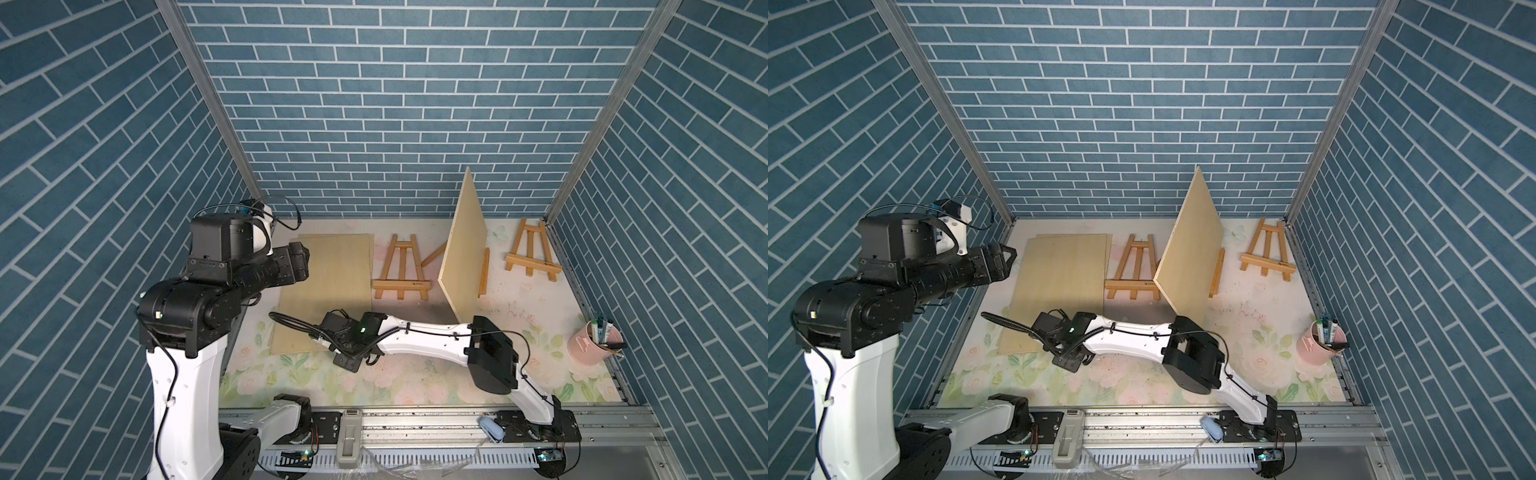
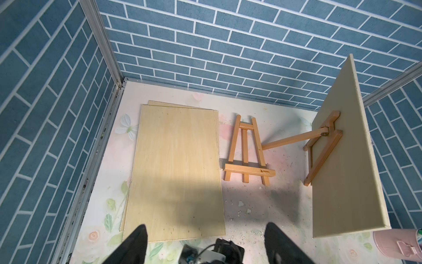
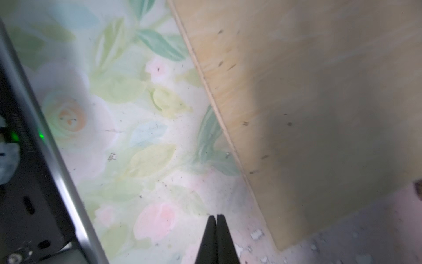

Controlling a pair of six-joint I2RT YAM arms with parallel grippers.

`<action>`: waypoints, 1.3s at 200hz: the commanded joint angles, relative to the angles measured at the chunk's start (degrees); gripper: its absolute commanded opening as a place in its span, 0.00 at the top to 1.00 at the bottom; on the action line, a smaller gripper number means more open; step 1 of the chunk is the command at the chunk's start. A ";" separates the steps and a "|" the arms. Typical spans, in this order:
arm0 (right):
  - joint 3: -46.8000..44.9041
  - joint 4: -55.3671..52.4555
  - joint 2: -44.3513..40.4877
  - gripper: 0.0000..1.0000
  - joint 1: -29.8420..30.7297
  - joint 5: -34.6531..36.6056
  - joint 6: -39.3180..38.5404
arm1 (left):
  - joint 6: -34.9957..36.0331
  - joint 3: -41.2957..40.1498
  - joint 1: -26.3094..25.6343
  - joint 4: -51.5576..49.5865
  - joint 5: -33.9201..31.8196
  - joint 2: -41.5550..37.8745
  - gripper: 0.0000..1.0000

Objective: Disassemble the easel
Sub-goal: Adjust the drawing board.

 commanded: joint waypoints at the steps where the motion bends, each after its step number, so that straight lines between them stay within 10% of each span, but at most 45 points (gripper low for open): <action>1: -3.47 -0.18 -6.28 1.00 -0.38 8.08 5.23 | 1.60 0.29 0.66 -2.15 -1.75 2.13 0.20; 130: -13.81 -7.31 -12.19 1.00 -13.21 -2.44 4.56 | 1.82 -19.50 24.25 8.61 13.09 17.24 0.19; 260: 3.86 -12.86 6.27 1.00 -13.87 -1.03 7.48 | 10.27 -6.72 33.71 8.02 10.31 48.61 0.46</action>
